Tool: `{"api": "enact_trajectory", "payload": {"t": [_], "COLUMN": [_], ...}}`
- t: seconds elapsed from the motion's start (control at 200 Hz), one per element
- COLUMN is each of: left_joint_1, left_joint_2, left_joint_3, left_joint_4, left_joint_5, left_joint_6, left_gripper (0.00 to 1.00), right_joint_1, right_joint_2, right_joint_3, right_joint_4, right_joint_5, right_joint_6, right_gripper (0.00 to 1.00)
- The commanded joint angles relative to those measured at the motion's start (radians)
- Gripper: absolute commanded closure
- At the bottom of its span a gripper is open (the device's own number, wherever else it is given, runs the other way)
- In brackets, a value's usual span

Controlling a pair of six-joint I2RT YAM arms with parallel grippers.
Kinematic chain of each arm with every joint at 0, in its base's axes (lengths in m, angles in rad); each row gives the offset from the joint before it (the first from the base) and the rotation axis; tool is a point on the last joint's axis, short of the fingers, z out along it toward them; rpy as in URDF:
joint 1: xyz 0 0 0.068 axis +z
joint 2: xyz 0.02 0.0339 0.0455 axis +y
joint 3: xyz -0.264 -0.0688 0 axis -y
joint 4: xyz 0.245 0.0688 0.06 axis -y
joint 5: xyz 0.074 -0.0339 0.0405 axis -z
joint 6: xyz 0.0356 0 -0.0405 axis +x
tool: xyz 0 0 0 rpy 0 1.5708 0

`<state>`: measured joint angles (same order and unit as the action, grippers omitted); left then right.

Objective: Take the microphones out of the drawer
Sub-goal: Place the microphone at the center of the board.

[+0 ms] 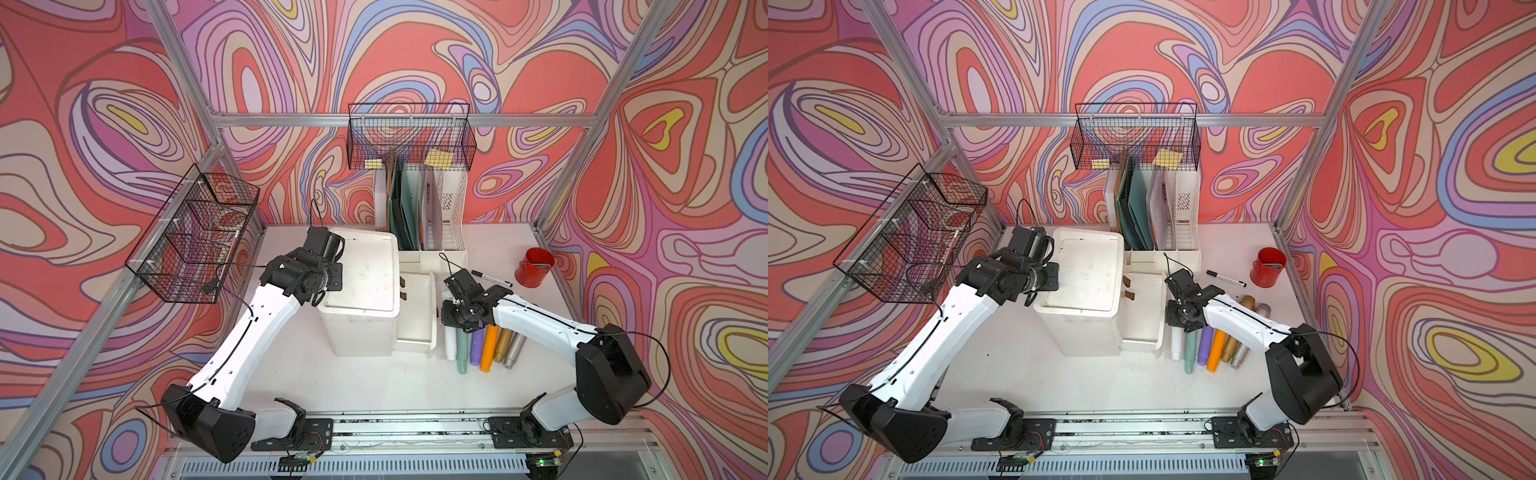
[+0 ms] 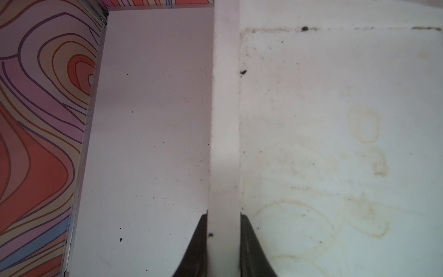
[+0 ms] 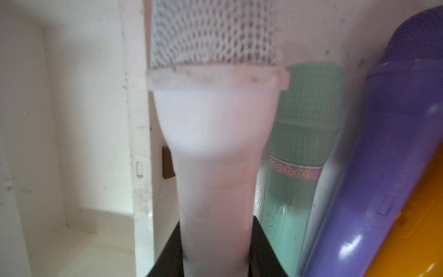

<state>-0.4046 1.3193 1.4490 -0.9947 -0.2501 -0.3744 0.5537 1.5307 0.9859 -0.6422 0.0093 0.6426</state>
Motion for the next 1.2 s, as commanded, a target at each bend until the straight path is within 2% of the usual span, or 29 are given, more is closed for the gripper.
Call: {"api": "enact_trajectory", "payload": {"t": [0.0, 0.406, 0.466, 0.556, 0.681, 1.001, 1.197], "left_joint_1": [-0.020, -0.020, -0.019, -0.020, -0.019, -0.020, -0.020], "left_joint_2": [0.021, 0.023, 0.024, 0.024, 0.023, 0.021, 0.020], "left_joint_3": [-0.003, -0.004, -0.005, -0.007, -0.009, -0.012, -0.012], "left_joint_4": [-0.007, -0.007, -0.005, -0.005, -0.006, -0.005, -0.005], "left_joint_5": [0.032, 0.030, 0.031, 0.033, 0.030, 0.031, 0.028], "left_joint_6": [0.041, 0.042, 0.042, 0.040, 0.040, 0.038, 0.038], "left_gripper": [1.00, 1.00, 1.00, 1.00, 1.00, 1.00, 1.00], "right_joint_1": [-0.003, -0.003, -0.003, -0.003, -0.003, -0.003, -0.003], "right_joint_2": [0.033, 0.128, 0.129, 0.132, 0.140, 0.128, 0.107], "right_joint_3": [-0.010, -0.007, -0.007, -0.006, -0.004, -0.003, 0.004], "right_joint_4": [0.036, 0.039, 0.035, 0.032, 0.027, 0.024, 0.008], "right_joint_5": [-0.008, -0.002, 0.001, 0.001, 0.001, 0.004, 0.022], "right_joint_6": [0.010, 0.037, 0.038, 0.039, 0.039, 0.040, 0.040], "right_gripper": [1.00, 0.89, 0.85, 0.74, 0.65, 0.55, 0.56]}}
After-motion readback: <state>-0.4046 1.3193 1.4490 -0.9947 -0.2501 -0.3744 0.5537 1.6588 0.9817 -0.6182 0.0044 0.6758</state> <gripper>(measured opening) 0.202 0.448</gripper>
